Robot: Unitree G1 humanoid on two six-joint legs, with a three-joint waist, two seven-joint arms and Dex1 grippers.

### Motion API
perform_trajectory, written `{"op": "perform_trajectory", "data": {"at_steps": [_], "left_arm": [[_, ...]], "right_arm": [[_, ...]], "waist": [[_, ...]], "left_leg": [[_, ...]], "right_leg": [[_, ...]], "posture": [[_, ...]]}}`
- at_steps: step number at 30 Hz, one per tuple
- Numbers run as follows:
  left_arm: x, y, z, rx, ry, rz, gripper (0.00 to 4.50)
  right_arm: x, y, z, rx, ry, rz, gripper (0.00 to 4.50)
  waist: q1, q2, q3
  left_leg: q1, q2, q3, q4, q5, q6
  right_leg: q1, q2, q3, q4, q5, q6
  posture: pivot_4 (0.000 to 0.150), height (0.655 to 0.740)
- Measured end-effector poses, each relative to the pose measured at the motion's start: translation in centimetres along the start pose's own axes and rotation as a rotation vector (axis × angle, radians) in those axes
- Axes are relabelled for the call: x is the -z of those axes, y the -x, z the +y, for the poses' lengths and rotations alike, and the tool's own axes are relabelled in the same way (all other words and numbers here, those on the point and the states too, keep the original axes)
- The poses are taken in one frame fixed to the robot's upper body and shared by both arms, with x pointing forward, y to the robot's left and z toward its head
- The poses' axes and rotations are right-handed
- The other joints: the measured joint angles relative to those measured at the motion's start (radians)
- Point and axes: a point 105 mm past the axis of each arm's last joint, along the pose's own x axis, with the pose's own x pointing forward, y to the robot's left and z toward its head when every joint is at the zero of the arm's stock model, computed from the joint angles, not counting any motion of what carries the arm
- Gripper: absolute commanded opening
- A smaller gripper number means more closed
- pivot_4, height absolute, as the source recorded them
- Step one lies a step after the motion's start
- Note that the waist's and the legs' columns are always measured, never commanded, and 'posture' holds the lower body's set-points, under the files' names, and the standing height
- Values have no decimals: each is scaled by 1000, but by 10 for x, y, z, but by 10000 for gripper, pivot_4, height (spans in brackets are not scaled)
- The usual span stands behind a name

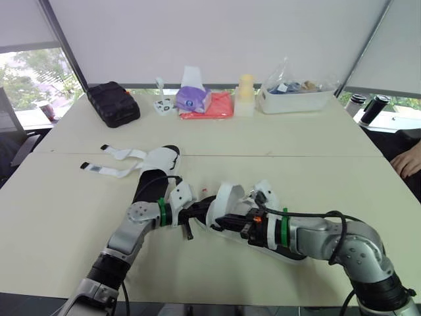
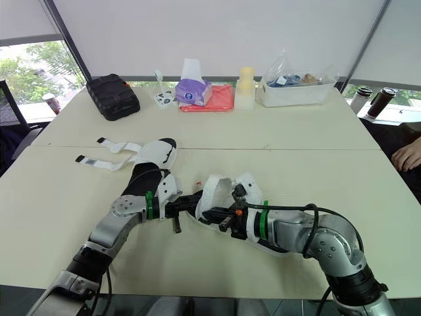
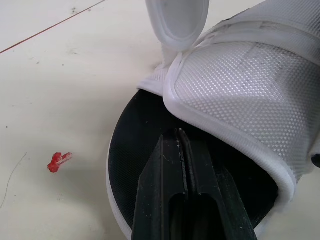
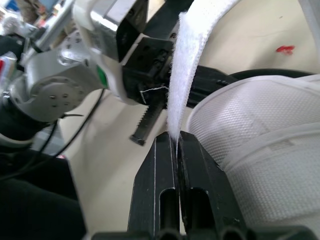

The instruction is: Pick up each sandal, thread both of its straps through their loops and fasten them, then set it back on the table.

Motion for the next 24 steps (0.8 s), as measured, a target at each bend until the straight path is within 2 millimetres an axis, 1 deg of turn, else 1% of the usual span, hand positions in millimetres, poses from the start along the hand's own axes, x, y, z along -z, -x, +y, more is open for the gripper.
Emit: {"op": "perform_trajectory", "data": {"at_steps": [4, 6, 9, 13, 20, 24], "left_arm": [[0, 0, 0, -4, -4, -2, 0], [0, 0, 0, -6, -5, -4, 0], [0, 0, 0, -5, -5, -4, 0], [0, 0, 0, -6, -5, -4, 0], [0, 0, 0, -6, -5, -5, 0], [0, 0, 0, -6, -3, -5, 0]], "right_arm": [[-2, -2, -3, 9, -16, -19, 784], [-6, -4, -4, -16, -99, -65, 784], [-18, 2, -8, -38, -199, -143, 784], [-36, 8, -6, -59, -210, -208, 784], [-35, 6, -5, -44, -212, -200, 784], [-29, 5, -3, -36, -187, -155, 784]], "waist": [[0, 0, 0], [0, 0, 0], [0, 0, 0], [0, 0, 0], [0, 0, 0], [0, 0, 0]], "left_leg": [[0, 0, 0, 0, 0, 0], [0, 0, 0, 0, 0, 0], [0, 0, 0, 0, 0, 0], [0, 0, 0, 0, 0, 0], [0, 0, 0, 0, 0, 0], [0, 0, 0, 0, 0, 0]], "right_leg": [[0, 0, 0, 0, 0, 0], [0, 0, 0, 0, 0, 0], [0, 0, 0, 0, 0, 0], [0, 0, 0, 0, 0, 0], [0, -1, 0, 0, 0, 0], [0, -1, 0, 0, 0, 0]], "posture": [[1500, 7400], [1500, 7400], [1500, 7400], [1500, 7400], [1500, 7400], [1500, 7400]]}}
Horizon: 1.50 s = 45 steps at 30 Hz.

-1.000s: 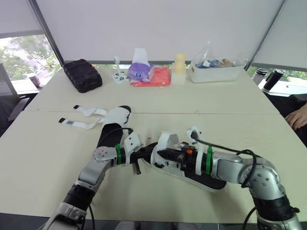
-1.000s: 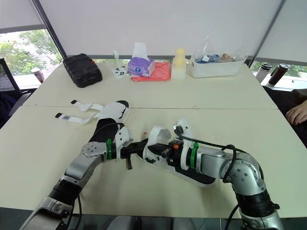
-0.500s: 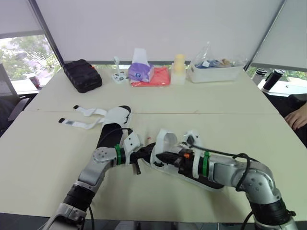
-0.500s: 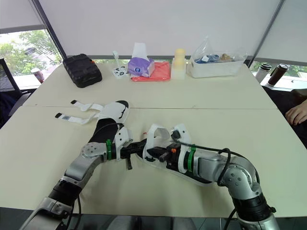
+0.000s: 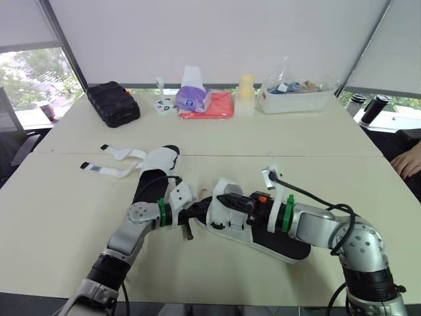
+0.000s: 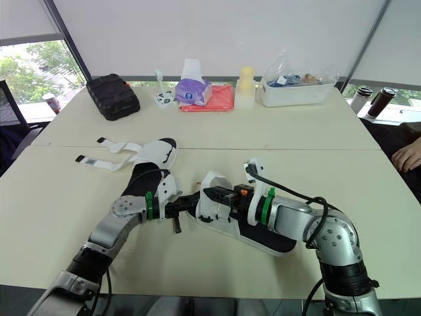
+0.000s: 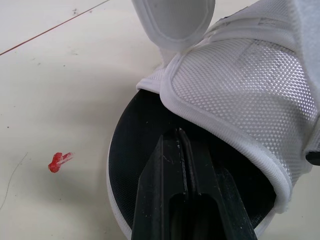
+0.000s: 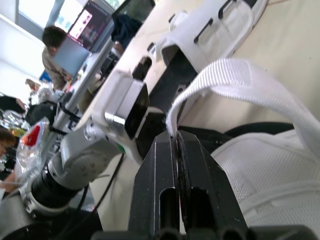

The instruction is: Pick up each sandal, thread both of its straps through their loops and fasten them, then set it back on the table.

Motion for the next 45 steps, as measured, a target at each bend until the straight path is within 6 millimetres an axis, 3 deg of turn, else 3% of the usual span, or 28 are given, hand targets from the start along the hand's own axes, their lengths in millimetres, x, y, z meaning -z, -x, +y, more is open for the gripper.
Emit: {"op": "perform_trajectory", "data": {"at_steps": [8, 16, 19, 24, 32, 35, 40, 45], "left_arm": [[1, 0, -1, 1, 6, -2, 0], [1, -1, -1, -3, 8, -3, 0], [1, -1, -1, -3, 8, -3, 0], [1, -1, -1, -2, 8, -3, 0], [1, -1, -1, 0, 9, -4, 0], [1, -2, -1, -1, 10, -4, 0], [2, -1, -1, -6, 14, -3, 0], [3, -2, -1, -8, 16, -5, 0]], "right_arm": [[21, 7, -5, 63, 136, 171, 784], [16, -6, 6, -11, 90, 93, 784], [13, -8, 5, -12, 75, 70, 9518], [7, -9, 6, -11, 82, 39, 33791], [9, -16, 4, 2, 116, 69, 33791], [11, -17, 4, 3, 120, 83, 24485], [11, -19, 11, -39, 100, 76, 451], [11, -18, 12, -46, 86, 82, 451]], "waist": [[1, 0, 0], [1, 0, 0], [1, 0, 0], [1, 0, 0], [2, 0, 0], [2, 0, 0], [0, 1, -1], [-1, 1, -1]], "left_leg": [[0, 0, 0, 0, 0, 0], [0, 0, 0, 0, 0, 0], [0, 0, 0, 0, 0, 0], [0, 0, 0, 0, 0, 0], [0, 0, 0, 0, 0, 0], [0, 0, 0, 0, 0, 0], [2, 0, 0, 1, 0, 0], [2, 0, 0, 1, 0, 0]], "right_leg": [[0, -1, 0, 0, 0, 0], [0, 0, 0, 0, 0, 0], [0, 0, 0, 0, 0, 0], [0, 0, 0, 0, 0, 0], [0, 0, 0, 0, 0, 0], [0, 0, 0, 0, 0, 0], [2, -1, 0, 0, 0, 0], [3, -2, 0, 0, 0, 0]], "posture": [[1500, 7400], [1500, 7400], [1500, 7400], [1500, 7400], [1500, 7400], [1500, 7400], [1500, 7400], [1500, 7400]]}}
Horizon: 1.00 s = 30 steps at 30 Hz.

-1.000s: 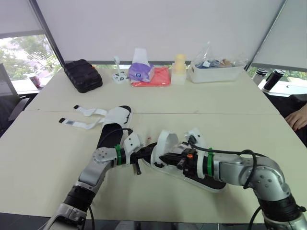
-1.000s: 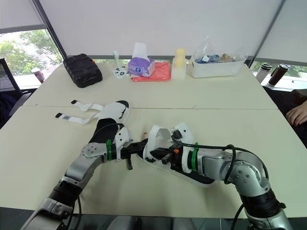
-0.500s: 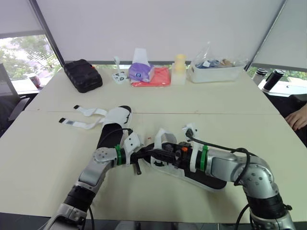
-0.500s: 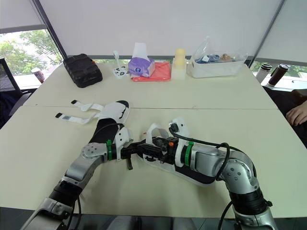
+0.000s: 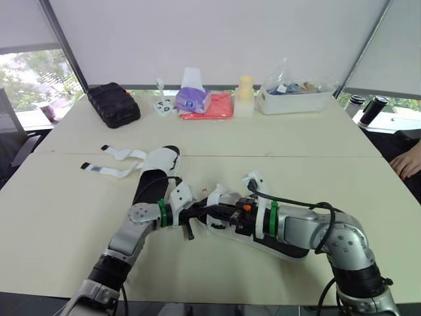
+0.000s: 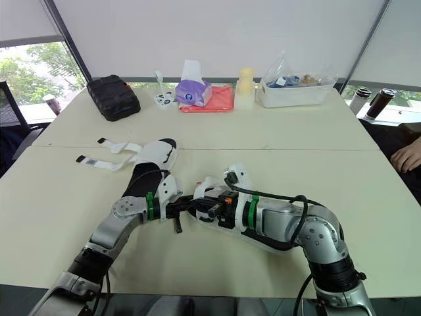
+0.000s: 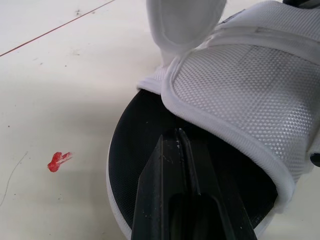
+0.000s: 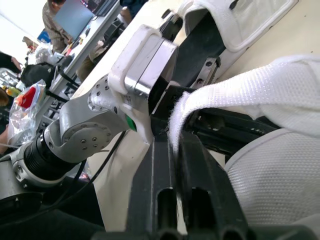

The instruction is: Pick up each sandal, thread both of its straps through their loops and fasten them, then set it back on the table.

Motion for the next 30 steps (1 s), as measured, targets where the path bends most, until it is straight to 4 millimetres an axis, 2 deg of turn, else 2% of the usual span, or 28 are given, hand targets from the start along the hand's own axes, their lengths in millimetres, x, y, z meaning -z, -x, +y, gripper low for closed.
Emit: {"op": "perform_trajectory", "data": {"at_steps": [5, 7, 10, 18, 21, 25, 28, 30], "left_arm": [[0, -1, -1, 3, 2, -2, 0], [1, 0, -1, 2, 4, -2, 0], [1, 0, -1, 4, 3, -2, 0], [1, -1, -2, 10, 3, 0, 0], [1, -1, -2, 11, 3, 0, 0], [1, -1, -2, 10, 3, 1, 0], [1, -1, -2, 12, 2, 0, 0], [1, -2, -4, 21, 0, -2, 0]], "right_arm": [[5, 3, -1, 19, -1, 19, 451], [7, 5, -6, 62, 7, 28, 451], [21, 6, -22, 161, -3, 79, 451], [22, 7, -19, 164, 60, 99, 451], [20, 8, -18, 149, 57, 81, 8768], [13, 13, -9, 92, 52, 31, 26693], [-1, 32, -11, 101, 45, -38, 26693], [1, 54, -12, 123, 48, -44, 26693]], "waist": [[1, 0, -1], [0, 0, -3], [0, 0, -4], [1, 1, -7], [1, 1, -7], [1, 1, -7], [2, 1, -7], [6, 1, -7]], "left_leg": [[0, -1, 0, 0, 0, 0], [0, -1, 0, 0, 0, 0], [-1, -1, 0, -1, 0, 0], [0, -1, -1, -2, 0, 0], [-1, -1, -1, -3, 0, 0], [-1, -1, -1, -3, 0, 0], [-1, -2, -1, -3, 0, 0], [-1, -2, -1, -4, 0, 0]], "right_leg": [[0, -1, 0, 0, 0, 0], [0, -1, 0, 0, 0, 0], [0, -1, 0, -1, 0, 0], [0, -1, -1, -2, 0, 0], [0, -1, -1, -2, 0, 0], [0, -1, -2, -2, 0, 0], [0, -1, -1, -2, 0, 0], [0, -2, -2, -3, -1, 1]], "posture": [[1500, 7400], [1500, 7400], [1500, 7400], [1500, 7400], [1500, 7400], [1500, 7400], [1500, 7400], [1500, 7400]]}}
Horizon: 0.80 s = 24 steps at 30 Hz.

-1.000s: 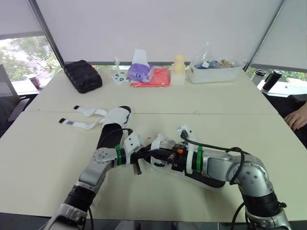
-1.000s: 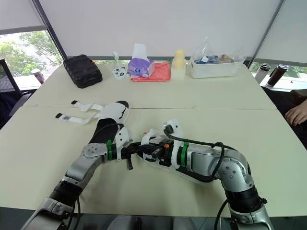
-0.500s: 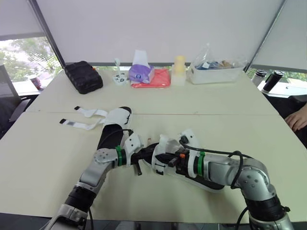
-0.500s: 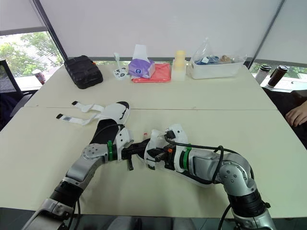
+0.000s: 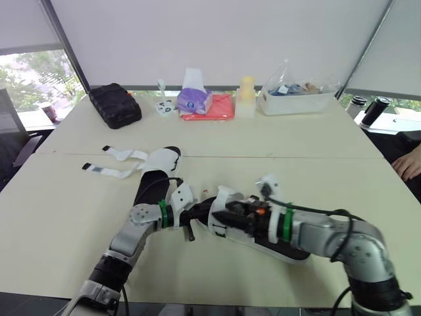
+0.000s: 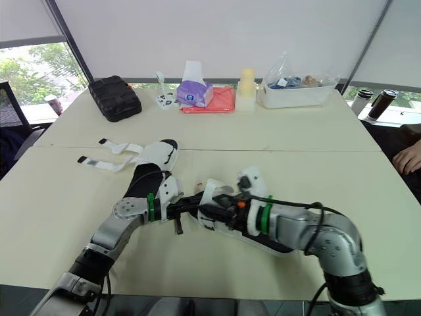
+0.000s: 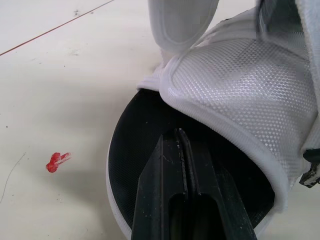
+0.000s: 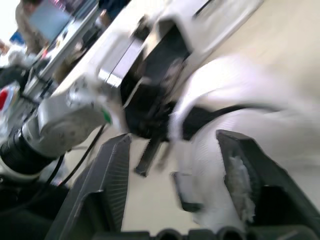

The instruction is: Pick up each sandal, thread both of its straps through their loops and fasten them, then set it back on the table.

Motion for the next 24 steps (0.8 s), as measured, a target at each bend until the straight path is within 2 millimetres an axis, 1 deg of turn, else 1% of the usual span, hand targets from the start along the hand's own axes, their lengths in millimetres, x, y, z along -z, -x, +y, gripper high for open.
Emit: {"op": "perform_trajectory", "data": {"at_steps": [1, 3, 5, 7, 9, 12, 15, 18, 24], "left_arm": [[0, 1, 0, 5, -3, 2, 0], [0, 2, 1, 11, -10, 8, 0], [0, 2, 1, 13, -7, 7, 0], [0, 2, 2, 20, -4, 13, 0], [0, 3, 3, 25, -4, 21, 0], [0, 3, 1, 36, 5, 23, 0], [-2, 6, -6, 89, 31, 34, 0], [-3, 11, -15, 146, 61, 48, 0], [-4, 15, -21, 180, 92, 75, 0]], "right_arm": [[5, 12, 0, 7, -8, 12, 26693], [8, 20, 3, -4, -25, 12, 26693], [21, 31, 14, -35, -41, 55, 26693], [39, 33, 27, -73, -54, 122, 26693], [51, 26, 35, -98, -46, 163, 26693], [64, 15, 34, -78, -30, 188, 26693], [70, 5, 22, -22, -9, 184, 26693], [77, 0, 9, 42, 14, 197, 26693], [79, -7, 6, 55, 26, 165, 26693]], "waist": [[-2, 0, 0], [-4, 1, 0], [-4, 1, 0], [-5, 1, 0], [-7, 1, 0], [-7, 0, 0], [-6, 0, 0], [-5, 0, 0], [-6, 0, 0]], "left_leg": [[0, 0, 0, -2, 0, 0], [0, 0, 0, -2, 0, 0], [1, 1, 0, -2, 0, 0], [1, 1, 0, -2, 0, 0], [2, 1, 0, -2, 0, 0], [1, 1, 0, -1, 0, 0], [0, 1, 0, -2, 0, 0], [-1, 1, -1, -3, 0, 0], [-1, 1, -1, -3, 0, 0]], "right_leg": [[0, 0, 0, -1, 0, 0], [0, 0, 0, -1, 0, 0], [0, 1, 0, -1, 0, 0], [0, 1, 0, -1, 0, 1], [1, 1, 0, -1, 0, 1], [1, 4, 0, -1, -1, 1], [-1, 4, 0, -1, -1, 1], [-2, 4, 0, -2, -1, 1], [-2, 4, 1, -1, -1, 1]], "posture": [[1500, 7400], [1500, 7400], [1500, 7400], [1500, 7400], [1500, 7400], [1500, 7400], [1500, 7400], [1500, 7400], [1500, 7400]]}}
